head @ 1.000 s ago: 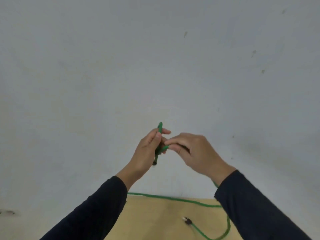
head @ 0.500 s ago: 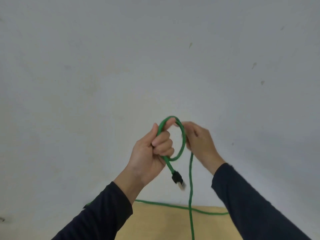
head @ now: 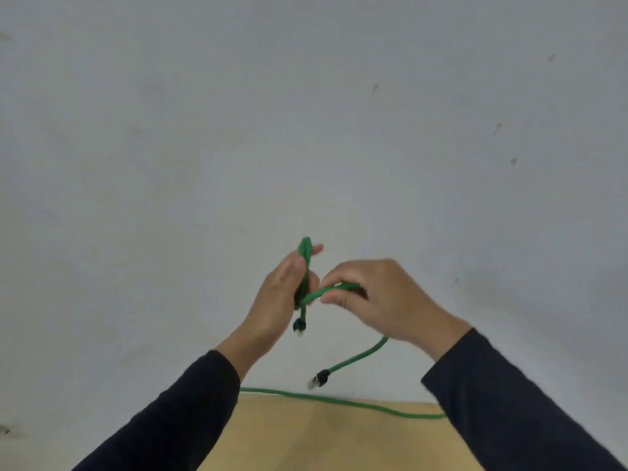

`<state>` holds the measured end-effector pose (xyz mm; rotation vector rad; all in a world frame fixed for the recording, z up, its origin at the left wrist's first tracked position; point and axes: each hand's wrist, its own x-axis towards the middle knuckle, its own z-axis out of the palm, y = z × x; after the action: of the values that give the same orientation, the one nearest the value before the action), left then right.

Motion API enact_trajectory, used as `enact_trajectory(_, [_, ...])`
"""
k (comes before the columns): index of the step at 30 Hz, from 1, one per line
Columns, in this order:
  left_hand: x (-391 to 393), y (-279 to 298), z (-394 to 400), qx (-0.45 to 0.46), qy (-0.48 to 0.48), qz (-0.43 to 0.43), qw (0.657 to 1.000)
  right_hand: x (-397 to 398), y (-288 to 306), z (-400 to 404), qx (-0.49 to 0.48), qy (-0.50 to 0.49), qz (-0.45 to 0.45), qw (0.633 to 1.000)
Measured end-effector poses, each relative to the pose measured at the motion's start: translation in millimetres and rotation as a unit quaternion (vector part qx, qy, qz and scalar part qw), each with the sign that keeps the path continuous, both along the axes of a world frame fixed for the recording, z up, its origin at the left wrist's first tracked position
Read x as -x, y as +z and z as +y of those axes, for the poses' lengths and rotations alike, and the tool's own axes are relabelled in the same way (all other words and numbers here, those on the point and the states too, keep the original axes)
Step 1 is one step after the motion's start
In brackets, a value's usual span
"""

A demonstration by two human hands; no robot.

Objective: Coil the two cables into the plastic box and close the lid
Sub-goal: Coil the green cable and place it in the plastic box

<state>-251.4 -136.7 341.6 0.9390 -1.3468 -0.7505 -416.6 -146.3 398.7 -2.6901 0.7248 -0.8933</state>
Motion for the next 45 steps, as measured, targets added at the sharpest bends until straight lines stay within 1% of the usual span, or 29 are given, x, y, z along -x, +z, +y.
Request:
enact_trajectory(2, [14.5, -5.9, 11.5, -0.02, -0.071, -0.008, 0.997, 11.2, 17.7, -6.7, -0.056, -0.015, -0.046, 0.997])
enact_trajectory(5, [28.4, -4.4, 22.8, -0.043, -0.161, 0.028, 0.986, 22.8, 29.1, -15.6, -0.131, -0.006, -0.103, 0.986])
enact_trajectory(8, [28.4, 4.1, 25.7, -0.065, -0.222, 0.086, 0.969, 22.8, 22.5, -16.9, -0.18, 0.031, -0.136, 0.974])
enact_trajectory(10, [24.8, 9.2, 25.3, -0.076, -0.239, 0.116, 0.961, 21.5, 14.8, -15.4, -0.189, 0.037, -0.139, 0.971])
enact_trajectory(14, [20.5, 12.0, 23.1, -0.082, -0.224, 0.149, 0.96, 20.3, 6.5, -15.0, -0.19, 0.028, -0.151, 0.97])
enact_trajectory(16, [23.3, 11.2, 22.2, -0.085, -0.18, 0.161, 0.967, 17.0, 4.9, -16.7, -0.196, 0.033, -0.184, 0.963])
enact_trajectory(17, [24.9, 10.7, 22.3, -0.082, -0.147, 0.151, 0.974, 15.3, 4.3, -17.2, -0.2, 0.032, -0.199, 0.959])
enact_trajectory(19, [29.1, 10.6, 23.6, -0.073, -0.094, 0.105, 0.987, 13.7, 2.1, -19.3, -0.203, 0.018, -0.217, 0.955])
enact_trajectory(21, [33.7, 12.1, 26.5, -0.069, -0.081, 0.092, 0.99, 13.8, -0.2, -21.7, -0.206, 0.007, -0.226, 0.952])
enact_trajectory(25, [35.6, 18.8, 26.5, -0.063, -0.097, 0.157, 0.981, 9.6, -4.3, -23.9, -0.247, 0.02, -0.244, 0.938])
enact_trajectory(28, [32.4, 21.5, 21.7, -0.059, -0.113, 0.228, 0.965, 3.2, -9.3, -24.9, -0.285, 0.037, -0.276, 0.917])
enact_trajectory(31, [31.9, 24.1, 20.5, -0.053, -0.124, 0.282, 0.95, -4.7, -17.2, -24.5, -0.324, 0.03, -0.307, 0.894])
enact_trajectory(33, [30.2, 29.0, 18.4, -0.041, -0.134, 0.334, 0.932, -10.2, -26.5, -26.0, -0.349, 0.021, -0.328, 0.878])
enact_trajectory(35, [24.9, 36.4, 14.6, -0.016, -0.139, 0.381, 0.914, -16.4, -39.7, -26.5, -0.368, 0.001, -0.313, 0.876])
enact_trajectory(37, [18.0, 44.7, 10.6, 0.01, -0.135, 0.407, 0.903, -22.4, -57.2, -23.7, -0.375, -0.022, -0.256, 0.891])
enact_trajectory(39, [11.1, 51.4, 6.8, 0.032, -0.121, 0.415, 0.901, -28.3, -75.7, -16.0, -0.378, -0.023, -0.186, 0.907])
enact_trajectory(41, [4.7, 55.1, 2.6, 0.047, -0.093, 0.41, 0.906, -34.7, -87.7, -5.8, -0.37, -0.014, -0.12, 0.921])
enact_trajectory(42, [1.5, 55.0, 0.3, 0.049, -0.075, 0.401, 0.912, -37.8, -90.0, -1.3, -0.351, -0.017, -0.093, 0.932])
enact_trajectory(45, [-5.6, 44.1, -6.5, 0.045, -0.009, 0.332, 0.942, -42.7, -82.3, 8.0, -0.23, -0.027, -0.031, 0.972])
